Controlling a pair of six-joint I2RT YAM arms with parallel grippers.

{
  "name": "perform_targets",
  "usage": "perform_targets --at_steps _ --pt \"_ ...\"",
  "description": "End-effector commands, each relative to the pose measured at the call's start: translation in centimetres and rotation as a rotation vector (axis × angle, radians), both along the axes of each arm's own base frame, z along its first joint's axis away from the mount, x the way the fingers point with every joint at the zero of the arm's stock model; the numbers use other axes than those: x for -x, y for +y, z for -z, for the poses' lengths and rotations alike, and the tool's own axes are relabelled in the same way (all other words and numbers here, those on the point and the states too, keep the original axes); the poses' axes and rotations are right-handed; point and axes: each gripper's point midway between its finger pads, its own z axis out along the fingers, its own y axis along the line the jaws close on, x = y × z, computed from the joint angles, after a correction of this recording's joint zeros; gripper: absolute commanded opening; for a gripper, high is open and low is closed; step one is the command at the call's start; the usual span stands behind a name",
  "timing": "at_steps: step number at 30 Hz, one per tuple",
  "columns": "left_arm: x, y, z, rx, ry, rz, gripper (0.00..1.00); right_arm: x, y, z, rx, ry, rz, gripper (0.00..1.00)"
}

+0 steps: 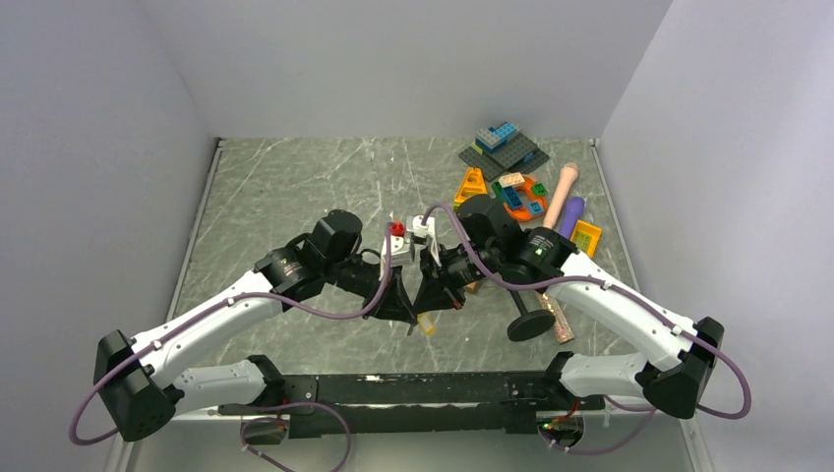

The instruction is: Remove the keys from the keyring

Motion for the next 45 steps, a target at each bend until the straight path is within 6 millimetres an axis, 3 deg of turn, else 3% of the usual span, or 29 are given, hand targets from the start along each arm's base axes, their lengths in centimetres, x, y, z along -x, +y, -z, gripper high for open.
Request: perform_targets --at_steps 1,8,12,13,14,17,19,21,24,29,33,39,45 --pt "0.5 -2.3 -5.4 0.188 -0.151 0.104 0.0 1.0 1.3 1.1 0.036 -0.01 -0.082 0.0" --pt "0.9 -2.5 -5.2 0.18 -0.149 0.115 0.0 1.4 1.6 2.0 0.079 0.004 -0.101 0.0" --pt "0.9 -2.4 -5.4 0.182 -0.16 0.101 0.0 1.2 1.8 1.5 0.067 -0.015 -0.091 0.02" --pt "0.8 -2.4 -5.4 0.183 -0.164 0.096 0.0 1.0 1.9 1.3 0.059 -0.024 -0.079 0.09" --pt "0.8 -2.3 -5.5 0.184 -0.169 0.09 0.0 0.6 2.0 0.9 0.049 -0.04 -0.059 0.22" --pt "0.6 -2.0 -5.9 0.191 -0.19 0.065 0.0 -0.7 2.2 -0.6 0.0 -0.102 0.032 0.71" --pt "0.4 -1.9 -6.1 0.196 -0.208 0.041 0.0 -1.8 2.2 -1.6 -0.041 -0.149 0.107 0.84" --pt "0.1 -1.7 -6.4 0.204 -0.222 0.023 0.0 -2.6 2.0 -2.8 -0.086 -0.187 0.171 0.88" --pt "-0.3 -1.5 -6.8 0.219 -0.229 -0.003 0.0 -3.8 1.4 -3.6 -0.142 -0.222 0.277 0.89" --pt "-1.3 -0.9 -7.9 0.256 -0.258 -0.077 0.0 -5.1 0.0 -6.7 -0.35 -0.276 0.456 0.85" --pt "-2.1 -0.3 -8.6 0.282 -0.28 -0.142 0.0 -4.6 -0.4 -7.5 -0.457 -0.25 0.483 0.77" --pt "-3.1 0.0 -8.8 0.284 -0.281 -0.199 0.0 -4.1 -0.6 -8.7 -0.534 -0.253 0.476 0.54" --pt "-3.5 0.1 -8.8 0.284 -0.278 -0.217 0.0 -3.6 -1.0 -9.5 -0.56 -0.265 0.462 0.43"
